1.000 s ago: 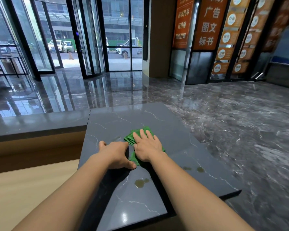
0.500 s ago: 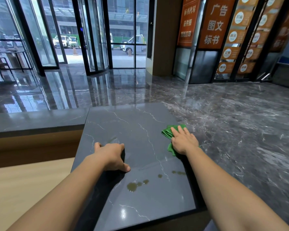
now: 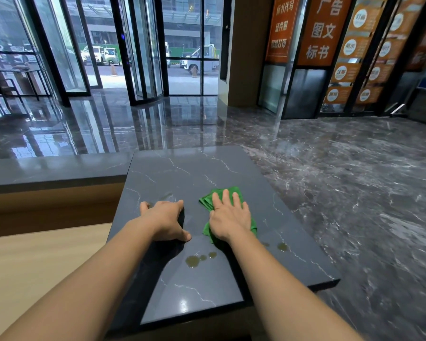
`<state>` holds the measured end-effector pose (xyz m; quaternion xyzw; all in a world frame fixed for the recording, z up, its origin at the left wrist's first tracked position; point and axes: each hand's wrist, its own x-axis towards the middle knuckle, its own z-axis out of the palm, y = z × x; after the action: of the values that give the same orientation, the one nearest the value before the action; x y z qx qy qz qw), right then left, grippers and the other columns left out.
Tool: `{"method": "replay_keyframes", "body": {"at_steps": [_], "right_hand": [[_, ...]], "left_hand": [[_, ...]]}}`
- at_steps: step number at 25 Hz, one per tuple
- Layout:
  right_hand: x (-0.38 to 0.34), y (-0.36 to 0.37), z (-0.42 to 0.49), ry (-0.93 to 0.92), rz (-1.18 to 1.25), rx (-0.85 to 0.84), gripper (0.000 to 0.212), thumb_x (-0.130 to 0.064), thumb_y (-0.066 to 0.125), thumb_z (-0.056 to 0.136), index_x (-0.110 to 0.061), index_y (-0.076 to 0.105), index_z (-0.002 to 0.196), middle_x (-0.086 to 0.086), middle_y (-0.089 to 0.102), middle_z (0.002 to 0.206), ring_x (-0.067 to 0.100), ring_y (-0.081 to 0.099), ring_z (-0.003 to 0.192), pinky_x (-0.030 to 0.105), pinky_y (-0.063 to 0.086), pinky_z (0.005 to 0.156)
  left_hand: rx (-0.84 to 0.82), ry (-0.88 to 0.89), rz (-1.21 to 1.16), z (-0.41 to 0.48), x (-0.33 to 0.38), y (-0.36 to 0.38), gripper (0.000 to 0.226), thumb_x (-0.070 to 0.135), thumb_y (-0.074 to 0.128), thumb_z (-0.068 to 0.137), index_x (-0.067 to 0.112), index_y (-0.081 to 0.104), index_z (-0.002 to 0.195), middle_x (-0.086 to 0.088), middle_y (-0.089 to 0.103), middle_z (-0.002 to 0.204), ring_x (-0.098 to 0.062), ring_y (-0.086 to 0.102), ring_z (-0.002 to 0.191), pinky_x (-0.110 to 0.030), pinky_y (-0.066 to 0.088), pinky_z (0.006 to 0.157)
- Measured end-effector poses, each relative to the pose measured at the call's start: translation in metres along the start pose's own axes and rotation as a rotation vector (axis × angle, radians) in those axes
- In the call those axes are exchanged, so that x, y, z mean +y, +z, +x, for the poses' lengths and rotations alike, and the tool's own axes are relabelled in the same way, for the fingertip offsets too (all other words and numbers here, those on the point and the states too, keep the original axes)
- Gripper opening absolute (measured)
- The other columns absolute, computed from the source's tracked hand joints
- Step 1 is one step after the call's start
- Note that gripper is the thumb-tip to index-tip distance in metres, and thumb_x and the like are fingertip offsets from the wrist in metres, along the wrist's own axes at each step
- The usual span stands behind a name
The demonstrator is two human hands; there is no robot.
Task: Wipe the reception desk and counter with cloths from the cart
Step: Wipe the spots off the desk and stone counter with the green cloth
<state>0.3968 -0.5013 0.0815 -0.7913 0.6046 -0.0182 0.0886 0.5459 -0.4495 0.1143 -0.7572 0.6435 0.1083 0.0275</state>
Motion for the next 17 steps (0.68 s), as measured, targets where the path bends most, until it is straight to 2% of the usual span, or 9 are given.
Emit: {"method": "replay_keyframes", "body": {"at_steps": [2,4,8,12,17], "right_hand": [[-0.015,0.004,-0.012,-0.08,-0.012,-0.017,0.061,-0.03,0.03,0.101,-0.026,0.004,0.156,0.002,-0.008,0.163,0.026,-0.008,0.15,0.046,0.001,0.121],[-0.019,0.006,-0.017,-0.148,-0.029,-0.027,0.062,-0.032,0.031,0.102,-0.026,0.003,0.156,0.002,-0.008,0.163,0.026,-0.008,0.15,0.046,0.001,0.121],[0.007,0.001,-0.013,-0.222,-0.037,-0.041,0.057,-0.028,0.025,0.103,-0.03,0.004,0.155,-0.001,-0.007,0.163,0.022,-0.006,0.15,0.044,0.003,0.121],[0.065,-0.009,-0.006,-0.123,-0.034,-0.026,0.056,-0.028,0.023,0.102,-0.031,0.007,0.155,-0.002,-0.004,0.163,0.02,-0.002,0.15,0.043,0.007,0.121],[0.125,-0.023,-0.004,0.059,-0.03,-0.044,0.057,-0.026,0.025,0.101,-0.031,0.007,0.155,-0.001,-0.005,0.163,0.022,-0.002,0.15,0.044,0.009,0.121]], "left_hand": [[0.054,0.002,0.028,-0.007,0.003,0.001,0.091,0.057,0.068,0.077,0.024,0.023,0.149,-0.001,0.038,0.149,-0.021,0.023,0.144,-0.049,0.012,0.112],[0.076,0.008,0.035,-0.013,0.007,0.002,0.094,0.055,0.067,0.078,0.024,0.018,0.151,-0.001,0.033,0.153,-0.02,0.018,0.146,-0.05,0.01,0.113],[0.07,-0.01,0.002,-0.026,0.01,0.0,0.09,0.055,0.066,0.079,0.024,0.022,0.151,0.001,0.039,0.149,-0.022,0.029,0.141,-0.049,0.014,0.112],[0.066,0.003,-0.071,-0.04,0.016,-0.002,0.071,0.049,0.067,0.083,0.023,0.037,0.141,0.001,0.054,0.134,-0.024,0.045,0.127,-0.044,0.02,0.104],[-0.033,0.078,-0.124,-0.058,0.028,-0.001,0.085,0.053,0.07,0.079,0.024,0.031,0.148,0.004,0.048,0.143,-0.023,0.04,0.133,-0.039,0.017,0.104]]}}
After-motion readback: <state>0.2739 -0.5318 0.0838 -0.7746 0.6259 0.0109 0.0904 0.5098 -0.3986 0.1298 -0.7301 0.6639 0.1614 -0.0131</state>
